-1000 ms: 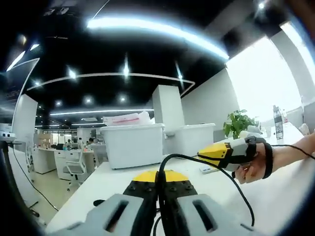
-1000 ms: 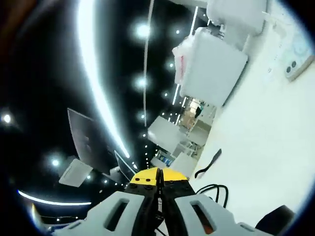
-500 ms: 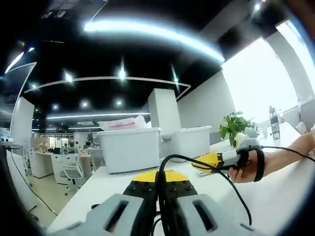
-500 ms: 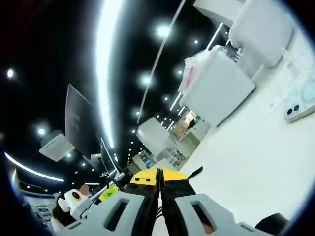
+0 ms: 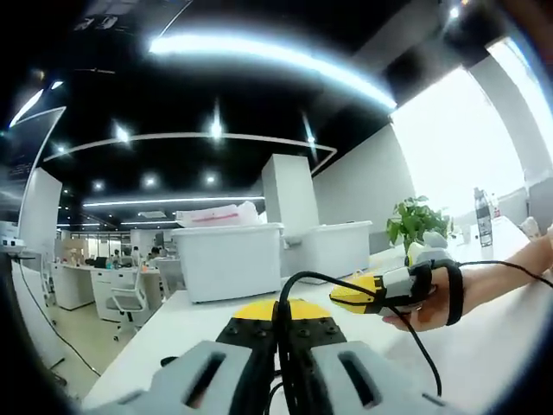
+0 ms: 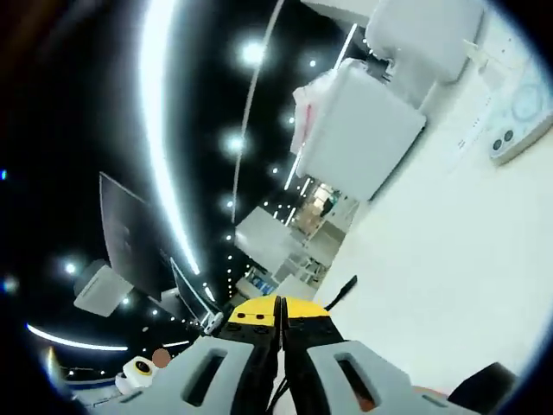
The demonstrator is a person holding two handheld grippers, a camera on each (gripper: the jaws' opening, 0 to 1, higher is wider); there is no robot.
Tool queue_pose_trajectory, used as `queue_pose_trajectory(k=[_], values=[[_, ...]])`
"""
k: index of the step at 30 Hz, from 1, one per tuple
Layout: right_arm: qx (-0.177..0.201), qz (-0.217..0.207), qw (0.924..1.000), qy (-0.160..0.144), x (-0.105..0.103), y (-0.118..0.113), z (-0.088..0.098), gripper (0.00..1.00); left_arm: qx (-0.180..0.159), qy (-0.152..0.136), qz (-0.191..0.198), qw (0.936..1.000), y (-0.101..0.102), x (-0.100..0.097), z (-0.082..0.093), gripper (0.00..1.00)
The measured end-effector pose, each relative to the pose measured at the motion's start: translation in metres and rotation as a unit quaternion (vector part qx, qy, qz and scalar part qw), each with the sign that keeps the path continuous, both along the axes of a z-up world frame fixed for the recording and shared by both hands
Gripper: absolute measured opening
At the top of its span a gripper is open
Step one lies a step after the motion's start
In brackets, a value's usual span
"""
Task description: Coil the Type-C to USB data cable on the desktop and secure it with Velcro straps.
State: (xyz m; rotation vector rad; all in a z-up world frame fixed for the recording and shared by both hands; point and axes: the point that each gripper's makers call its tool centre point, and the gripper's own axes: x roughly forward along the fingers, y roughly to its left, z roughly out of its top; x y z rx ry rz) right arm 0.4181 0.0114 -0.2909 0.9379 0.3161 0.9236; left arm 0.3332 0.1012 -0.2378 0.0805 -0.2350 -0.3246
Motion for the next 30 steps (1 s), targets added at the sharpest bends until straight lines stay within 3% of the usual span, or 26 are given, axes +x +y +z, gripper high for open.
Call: queue_pose_trajectory(k=[4, 6, 8, 9, 12, 16, 19, 21, 22, 23, 27, 30], values=[[-0.014, -0.01, 0.9998, -0.009, 0.002, -0.002, -0.003, 0.02, -0.001, 0.001, 0.001, 1.0, 0.001, 0.0, 0.0, 0.05], [-0.075, -0.01, 0.9951, -0.064, 0.004, 0.0, -0.007, 0.01, -0.002, 0.001, 0.002, 1.0, 0.002, -0.001, 0.0, 0.05], [-0.123, -0.007, 0.9849, -0.121, 0.006, 0.003, -0.008, 0.01, -0.001, 0.0, 0.005, 1.0, 0.004, -0.001, 0.001, 0.05], [-0.158, -0.005, 0.9752, -0.155, 0.007, 0.005, -0.01, 0.01, -0.001, -0.001, 0.008, 1.0, 0.006, -0.002, 0.002, 0.05], [-0.213, 0.019, 0.9552, -0.204, 0.003, 0.014, -0.016, 0.01, -0.013, -0.006, 0.011, 0.9998, 0.012, -0.003, 0.007, 0.05], [-0.318, 0.088, 0.9067, -0.263, -0.008, 0.038, -0.046, 0.03, -0.026, -0.009, 0.011, 0.9996, 0.016, -0.004, 0.01, 0.05], [-0.34, 0.113, 0.8882, -0.287, -0.013, 0.054, -0.056, 0.09, -0.028, -0.012, 0.011, 0.9995, 0.016, -0.005, 0.012, 0.04], [-0.345, 0.119, 0.887, -0.283, -0.011, 0.062, -0.061, 0.11, -0.03, -0.014, 0.011, 0.9994, 0.017, -0.006, 0.013, 0.04], [-0.36, 0.127, 0.8776, -0.29, -0.01, 0.065, -0.067, 0.12, -0.033, -0.015, 0.011, 0.9993, 0.018, -0.007, 0.014, 0.04], [-0.366, 0.129, 0.8746, -0.291, -0.008, 0.066, -0.07, 0.13, -0.036, -0.015, 0.009, 0.9992, 0.019, -0.008, 0.015, 0.04], [-0.368, 0.153, 0.873, -0.282, -0.013, 0.074, -0.076, 0.12, -0.049, -0.019, 0.004, 0.9986, 0.02, -0.012, 0.019, 0.04], [-0.342, 0.177, 0.876, -0.291, -0.024, 0.081, -0.067, 0.11, -0.046, -0.03, 0.01, 0.9985, 0.023, -0.016, 0.025, 0.04]])
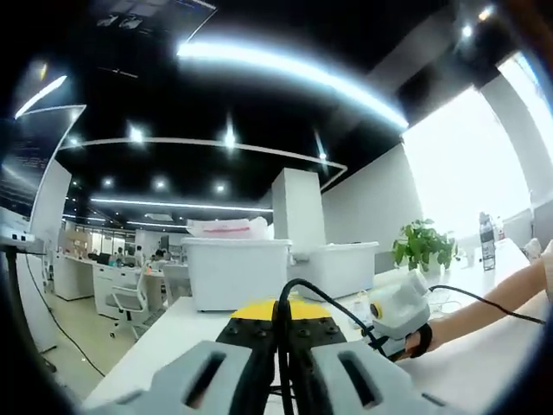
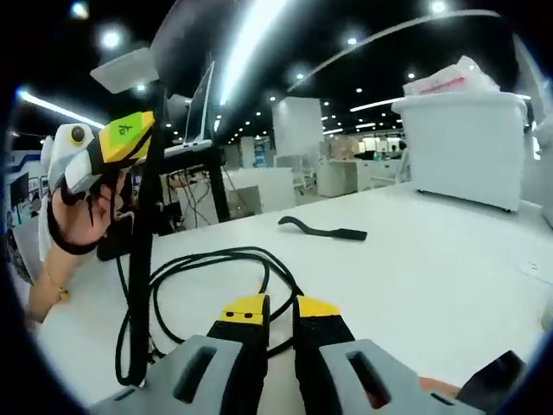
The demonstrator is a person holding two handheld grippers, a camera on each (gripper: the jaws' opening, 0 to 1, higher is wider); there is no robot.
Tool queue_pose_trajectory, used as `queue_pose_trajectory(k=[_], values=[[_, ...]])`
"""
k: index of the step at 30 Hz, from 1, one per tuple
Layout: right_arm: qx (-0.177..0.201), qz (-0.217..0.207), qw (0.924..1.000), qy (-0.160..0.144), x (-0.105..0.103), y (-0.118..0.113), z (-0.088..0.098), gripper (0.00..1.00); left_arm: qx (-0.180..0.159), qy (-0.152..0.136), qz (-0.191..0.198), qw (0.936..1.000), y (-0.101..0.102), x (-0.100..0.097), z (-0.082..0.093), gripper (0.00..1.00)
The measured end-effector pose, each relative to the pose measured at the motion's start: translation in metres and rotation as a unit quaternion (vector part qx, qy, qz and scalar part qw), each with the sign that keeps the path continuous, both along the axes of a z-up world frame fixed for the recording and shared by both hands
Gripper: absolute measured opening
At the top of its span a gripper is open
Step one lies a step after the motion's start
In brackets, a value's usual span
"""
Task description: Coil the Type-C to USB data cable on the desktop and secure it with Velcro straps.
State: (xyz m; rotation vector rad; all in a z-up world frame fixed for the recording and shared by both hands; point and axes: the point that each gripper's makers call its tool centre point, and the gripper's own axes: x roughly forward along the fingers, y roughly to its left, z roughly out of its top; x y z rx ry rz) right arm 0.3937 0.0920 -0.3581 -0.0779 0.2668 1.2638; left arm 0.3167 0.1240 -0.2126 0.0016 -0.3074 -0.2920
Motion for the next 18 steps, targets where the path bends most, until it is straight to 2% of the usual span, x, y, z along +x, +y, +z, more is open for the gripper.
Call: queue_pose_trajectory(k=[1, 3, 6, 8, 11, 16, 18], values=[[0.012, 0.02, 0.9997, 0.001, -0.007, 0.003, 0.004, 0.11, -0.003, -0.004, -0.001, 1.0, 0.001, -0.001, 0.002, 0.04], [0.008, 0.033, 0.999, 0.03, -0.016, 0.004, 0.002, 0.11, -0.014, -0.012, -0.006, 0.9998, 0.001, -0.004, 0.006, 0.04], [-0.02, 0.054, 0.9983, -0.008, -0.025, 0.011, -0.001, 0.11, -0.019, -0.026, -0.017, 0.9993, -0.003, -0.009, 0.011, 0.04], [-0.027, 0.057, 0.9979, -0.015, -0.028, 0.016, -0.003, 0.12, -0.017, -0.037, -0.024, 0.9989, -0.006, -0.012, 0.016, 0.04], [-0.04, 0.054, 0.9968, -0.042, -0.026, 0.022, -0.003, 0.13, -0.025, -0.057, -0.045, 0.9971, -0.012, -0.02, 0.024, 0.04], [-0.029, 0.046, 0.9976, -0.043, -0.017, 0.035, -0.002, 0.18, -0.053, -0.081, -0.076, 0.9924, -0.014, -0.031, 0.037, 0.04], [-0.03, 0.05, 0.997, -0.052, -0.018, 0.038, -0.002, 0.18, -0.052, -0.085, -0.082, 0.9917, -0.016, -0.035, 0.04, 0.04]])
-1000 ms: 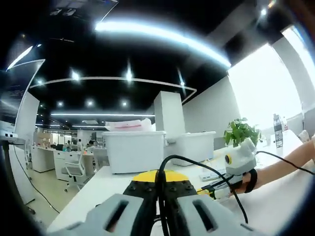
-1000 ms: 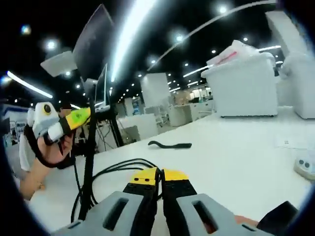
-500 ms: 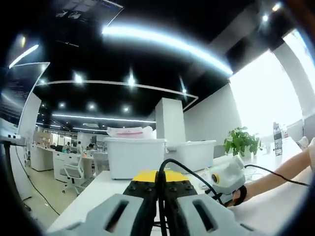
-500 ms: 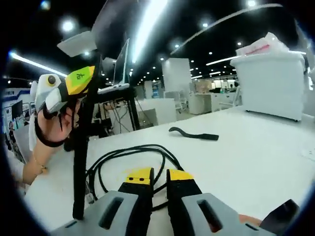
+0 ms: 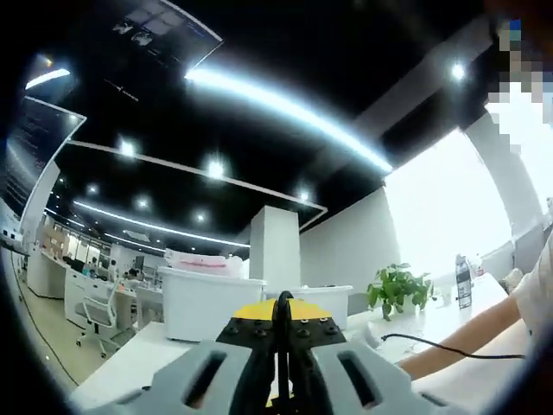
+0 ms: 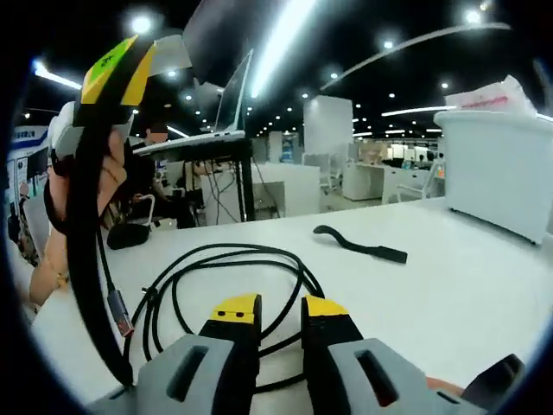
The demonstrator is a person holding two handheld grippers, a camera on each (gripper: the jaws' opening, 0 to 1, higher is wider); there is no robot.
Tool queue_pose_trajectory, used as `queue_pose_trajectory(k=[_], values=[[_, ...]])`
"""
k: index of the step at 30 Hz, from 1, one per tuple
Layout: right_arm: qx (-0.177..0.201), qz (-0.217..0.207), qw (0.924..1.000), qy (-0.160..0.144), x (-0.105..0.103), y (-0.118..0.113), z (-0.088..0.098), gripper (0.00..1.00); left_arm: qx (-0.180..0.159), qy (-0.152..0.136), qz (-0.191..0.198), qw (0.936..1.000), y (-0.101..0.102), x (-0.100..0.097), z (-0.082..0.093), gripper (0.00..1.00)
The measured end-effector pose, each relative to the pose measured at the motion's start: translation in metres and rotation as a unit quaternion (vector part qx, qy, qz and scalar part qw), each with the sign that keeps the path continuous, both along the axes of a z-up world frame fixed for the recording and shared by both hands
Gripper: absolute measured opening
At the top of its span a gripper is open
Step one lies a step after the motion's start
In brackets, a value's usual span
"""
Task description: Coil the Type-C to USB data cable on the desktop and secure it with Velcro straps.
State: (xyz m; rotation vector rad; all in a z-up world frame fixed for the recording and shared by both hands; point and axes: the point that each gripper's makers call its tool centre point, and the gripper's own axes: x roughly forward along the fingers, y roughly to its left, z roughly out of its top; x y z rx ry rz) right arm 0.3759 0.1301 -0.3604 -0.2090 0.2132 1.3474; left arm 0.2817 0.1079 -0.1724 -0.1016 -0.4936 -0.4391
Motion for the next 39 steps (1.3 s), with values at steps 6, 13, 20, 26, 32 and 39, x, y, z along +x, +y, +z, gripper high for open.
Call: queue_pose_trajectory(k=[6, 13, 20, 26, 32, 39], values=[[0.002, 0.007, 1.0, 0.003, 0.006, 0.018, -0.004, 0.18, 0.004, -0.02, -0.029, 0.9994, -0.013, -0.011, 0.008, 0.04], [-0.007, 0.023, 0.9996, 0.011, 0.001, 0.032, -0.011, 0.16, 0.008, -0.034, -0.043, 0.9984, -0.018, -0.021, 0.014, 0.04], [-0.01, 0.039, 0.9992, -0.006, -0.013, 0.039, -0.011, 0.13, -0.006, -0.052, -0.087, 0.9948, -0.026, -0.033, 0.022, 0.04], [-0.034, 0.026, 0.9988, -0.025, -0.015, 0.044, -0.015, 0.08, 0.013, -0.059, -0.087, 0.9944, -0.032, -0.037, 0.023, 0.04], [-0.055, 0.018, 0.9955, -0.075, -0.019, 0.042, -0.017, 0.02, -0.003, -0.063, -0.082, 0.9947, -0.023, -0.037, 0.026, 0.04], [-0.032, 0.009, 0.9926, -0.117, -0.016, 0.033, 0.004, 0.01, -0.026, -0.067, -0.08, 0.9942, -0.015, -0.037, 0.03, 0.04]])
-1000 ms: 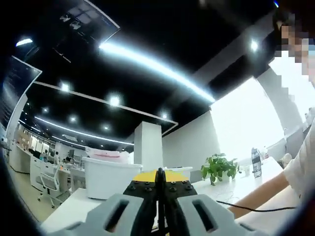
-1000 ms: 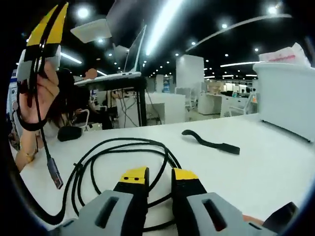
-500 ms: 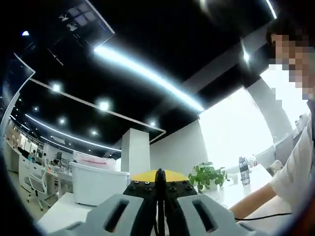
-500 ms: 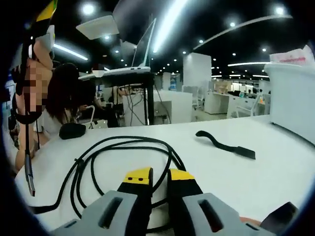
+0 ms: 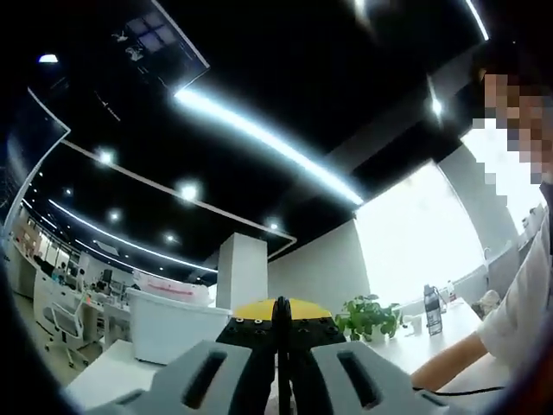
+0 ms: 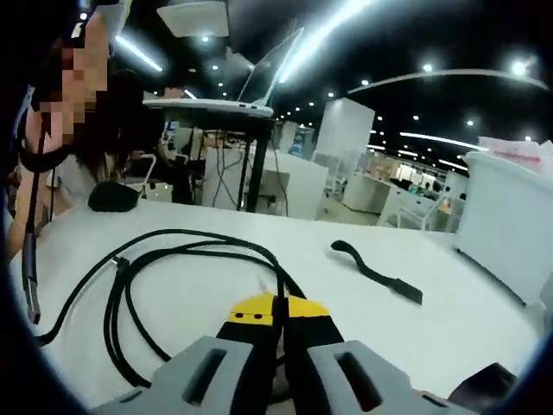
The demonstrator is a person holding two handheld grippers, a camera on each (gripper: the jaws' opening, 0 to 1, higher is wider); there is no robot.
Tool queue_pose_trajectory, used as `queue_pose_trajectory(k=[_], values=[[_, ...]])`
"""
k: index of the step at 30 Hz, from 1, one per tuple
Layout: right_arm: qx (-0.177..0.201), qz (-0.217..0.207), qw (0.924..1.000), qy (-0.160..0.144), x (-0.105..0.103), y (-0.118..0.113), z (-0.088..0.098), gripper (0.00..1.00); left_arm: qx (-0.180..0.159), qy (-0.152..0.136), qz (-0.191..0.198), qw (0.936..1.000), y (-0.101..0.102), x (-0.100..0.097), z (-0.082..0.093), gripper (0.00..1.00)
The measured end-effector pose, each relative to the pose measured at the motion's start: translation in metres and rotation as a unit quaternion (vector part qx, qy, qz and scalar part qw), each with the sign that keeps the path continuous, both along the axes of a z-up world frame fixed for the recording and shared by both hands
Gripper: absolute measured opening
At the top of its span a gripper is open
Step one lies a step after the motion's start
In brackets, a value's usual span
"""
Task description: Coil the Type-C to USB data cable on the desktop and secure it with Velcro straps.
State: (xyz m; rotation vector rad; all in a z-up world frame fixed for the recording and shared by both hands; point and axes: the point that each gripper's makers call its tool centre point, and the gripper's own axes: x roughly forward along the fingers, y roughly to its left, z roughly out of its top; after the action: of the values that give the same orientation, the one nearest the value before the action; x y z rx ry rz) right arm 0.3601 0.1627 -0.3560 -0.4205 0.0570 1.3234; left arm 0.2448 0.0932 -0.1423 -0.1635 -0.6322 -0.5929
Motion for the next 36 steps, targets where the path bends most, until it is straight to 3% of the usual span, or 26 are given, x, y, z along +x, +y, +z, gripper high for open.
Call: queue_pose_trajectory(k=[4, 8, 13, 16, 19, 23, 26, 30, 31, 34, 36], values=[[0.025, -0.024, 0.9991, -0.023, 0.009, -0.02, 0.021, 0.01, -0.01, 0.002, 0.0, 1.0, 0.004, 0.002, 0.0, 0.04], [0.056, -0.059, 0.995, -0.059, 0.017, -0.055, 0.043, 0.01, -0.008, 0.008, -0.001, 0.9999, 0.001, 0.007, -0.003, 0.04], [0.074, -0.104, 0.9832, -0.13, 0.022, -0.103, 0.07, 0.01, 0.026, 0.033, 0.019, 0.999, -0.009, 0.024, -0.019, 0.04], [0.079, -0.134, 0.9753, -0.156, 0.02, -0.138, 0.082, 0.01, 0.038, 0.044, 0.01, 0.9983, -0.02, 0.03, -0.028, 0.04], [0.079, -0.156, 0.9672, -0.184, 0.014, -0.165, 0.091, 0.01, 0.07, 0.056, -0.002, 0.996, -0.038, 0.033, -0.041, 0.04], [0.102, -0.181, 0.9624, -0.174, 0.005, -0.201, 0.098, 0.01, 0.1, 0.066, -0.029, 0.9923, -0.062, 0.033, -0.056, 0.04], [0.135, -0.195, 0.9635, -0.124, -0.002, -0.225, 0.099, 0.01, 0.111, 0.078, -0.061, 0.9889, -0.081, 0.032, -0.068, 0.04], [0.173, -0.22, 0.9581, -0.061, -0.002, -0.256, 0.095, 0.01, 0.101, 0.096, -0.111, 0.9841, -0.097, 0.028, -0.078, 0.04], [0.175, -0.23, 0.9558, -0.054, 0.0, -0.265, 0.094, 0.01, 0.1, 0.098, -0.126, 0.9822, -0.101, 0.025, -0.079, 0.04], [0.174, -0.245, 0.951, -0.073, -0.001, -0.282, 0.09, 0.01, 0.103, 0.103, -0.142, 0.9791, -0.108, 0.025, -0.082, 0.04], [0.199, -0.24, 0.9489, -0.047, -0.008, -0.284, 0.089, 0.01, 0.139, 0.108, -0.125, 0.9763, -0.114, 0.029, -0.094, 0.04]])
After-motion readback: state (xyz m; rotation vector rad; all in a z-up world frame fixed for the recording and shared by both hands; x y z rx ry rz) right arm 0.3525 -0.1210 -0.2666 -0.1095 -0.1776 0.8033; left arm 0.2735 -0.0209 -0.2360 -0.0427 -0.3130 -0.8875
